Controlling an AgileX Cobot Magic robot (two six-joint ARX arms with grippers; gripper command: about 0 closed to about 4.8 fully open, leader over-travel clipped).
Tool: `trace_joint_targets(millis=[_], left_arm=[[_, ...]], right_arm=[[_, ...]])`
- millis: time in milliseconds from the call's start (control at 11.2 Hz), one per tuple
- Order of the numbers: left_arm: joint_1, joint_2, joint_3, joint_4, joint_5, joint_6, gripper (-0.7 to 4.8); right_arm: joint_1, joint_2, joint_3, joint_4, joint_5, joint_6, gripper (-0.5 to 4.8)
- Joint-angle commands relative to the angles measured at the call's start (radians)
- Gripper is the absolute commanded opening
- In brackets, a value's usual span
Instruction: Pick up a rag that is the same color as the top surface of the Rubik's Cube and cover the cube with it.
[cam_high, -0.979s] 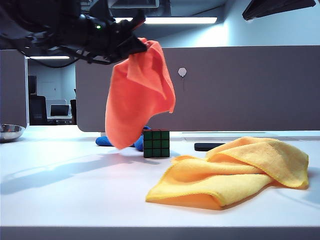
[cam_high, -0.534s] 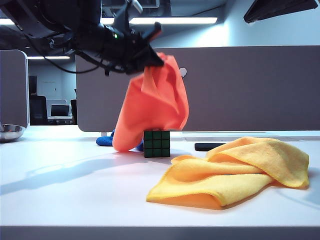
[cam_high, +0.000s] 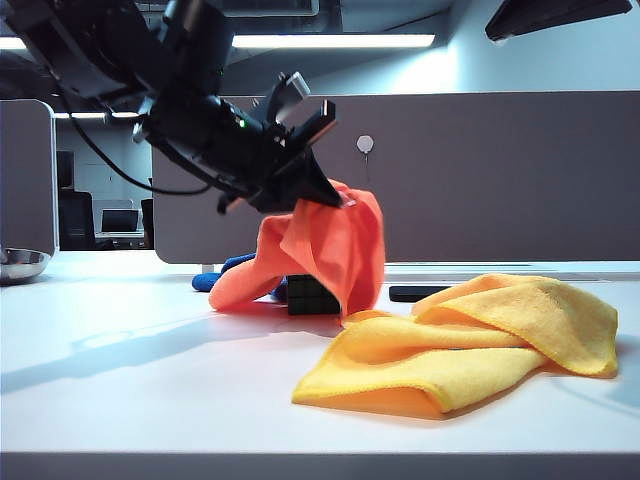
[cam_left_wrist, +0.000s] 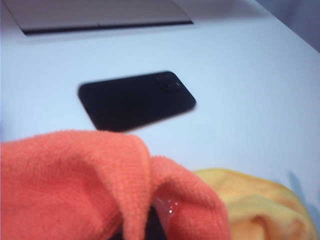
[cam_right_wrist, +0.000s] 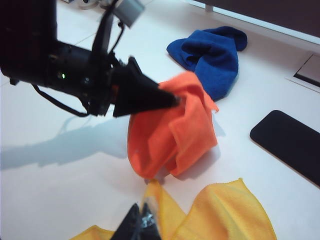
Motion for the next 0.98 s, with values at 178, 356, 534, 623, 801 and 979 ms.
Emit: trace_joint_targets(millis=[178,356,534,623,801,979], left_arm=[[-0.044,0.02,0.002,0.009,0.02,-0.001,0.13],[-0.042,0.02,0.002,0.008,-0.062,-0.005,4.79],[-0.042,0.02,0.002,0.008,-0.076,-0.008,4.79],[-0.042,0.019,0.002,0.008,-0.074,-0.047,4.79],[-0.043,0.019,0.002,0.008,-0.04,-0.084,4.79],[-0.042,0.019,0.002,-0.257,0.04,-0.174,4.79]], right_arm=[[0.0,-0.003,0.003,0.02,-0.002,-0.003,-0.01],[0.0,-0.003,0.003,0.021,-0.002,-0.004,-0.01],[0.0,-0.003,0.003,0.021,-0.002,-0.003,-0.01],[0.0,-0.003,0.003,0.022,-0.002,-0.004,-0.01],[0.0,-0.003,0.003,0.022,-0.002,-0.004,-0.01],[0.0,-0.003,0.003,0.022,-0.002,-0.004,-0.01]])
